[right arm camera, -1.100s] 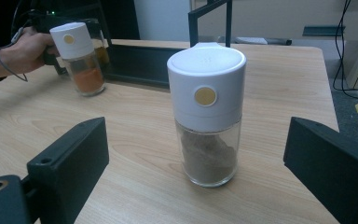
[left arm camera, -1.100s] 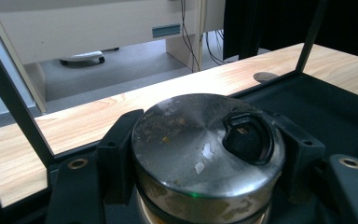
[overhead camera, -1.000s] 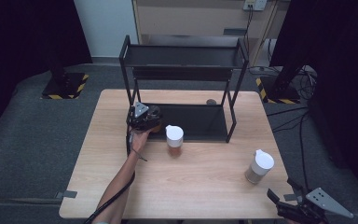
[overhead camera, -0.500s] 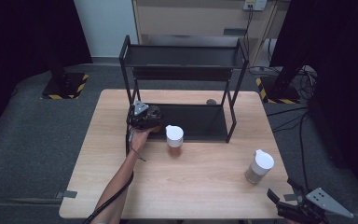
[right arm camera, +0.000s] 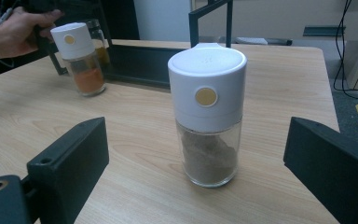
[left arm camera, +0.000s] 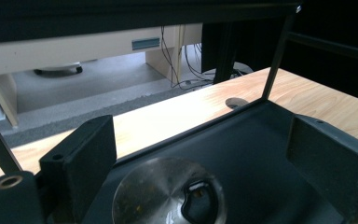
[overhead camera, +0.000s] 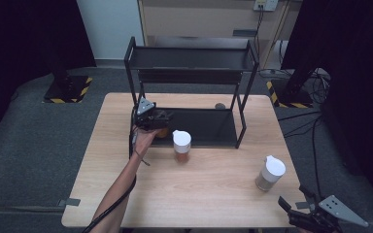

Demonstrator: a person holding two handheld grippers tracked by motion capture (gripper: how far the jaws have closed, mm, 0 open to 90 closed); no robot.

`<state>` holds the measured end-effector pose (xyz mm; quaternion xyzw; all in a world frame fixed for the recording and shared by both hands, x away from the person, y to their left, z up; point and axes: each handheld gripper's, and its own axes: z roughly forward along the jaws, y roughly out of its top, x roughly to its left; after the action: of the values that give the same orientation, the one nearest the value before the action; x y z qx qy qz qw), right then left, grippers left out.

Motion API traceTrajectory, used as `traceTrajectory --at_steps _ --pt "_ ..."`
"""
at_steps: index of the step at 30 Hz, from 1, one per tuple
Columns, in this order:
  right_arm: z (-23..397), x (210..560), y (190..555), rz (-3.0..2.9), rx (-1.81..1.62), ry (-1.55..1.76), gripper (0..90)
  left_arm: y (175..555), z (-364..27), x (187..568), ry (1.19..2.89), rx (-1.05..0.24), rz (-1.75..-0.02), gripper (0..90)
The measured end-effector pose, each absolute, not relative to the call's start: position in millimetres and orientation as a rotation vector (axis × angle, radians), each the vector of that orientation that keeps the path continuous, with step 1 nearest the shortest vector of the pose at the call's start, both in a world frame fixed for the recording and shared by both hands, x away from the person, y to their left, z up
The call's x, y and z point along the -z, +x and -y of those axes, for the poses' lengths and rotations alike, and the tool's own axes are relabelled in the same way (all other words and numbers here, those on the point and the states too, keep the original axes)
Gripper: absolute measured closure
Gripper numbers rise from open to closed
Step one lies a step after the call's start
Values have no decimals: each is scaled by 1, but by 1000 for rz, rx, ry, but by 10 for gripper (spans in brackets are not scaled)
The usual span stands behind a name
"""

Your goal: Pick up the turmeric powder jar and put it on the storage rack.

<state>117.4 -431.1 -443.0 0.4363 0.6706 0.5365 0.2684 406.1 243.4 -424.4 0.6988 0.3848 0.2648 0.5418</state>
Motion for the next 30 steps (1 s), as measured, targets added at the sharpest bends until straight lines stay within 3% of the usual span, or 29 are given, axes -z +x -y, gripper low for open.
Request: traceTrajectory --at_steps 30 --pt "429 442 119 -1825 -1433 1170 66 354 -296 357 1688 -519 -687 54"
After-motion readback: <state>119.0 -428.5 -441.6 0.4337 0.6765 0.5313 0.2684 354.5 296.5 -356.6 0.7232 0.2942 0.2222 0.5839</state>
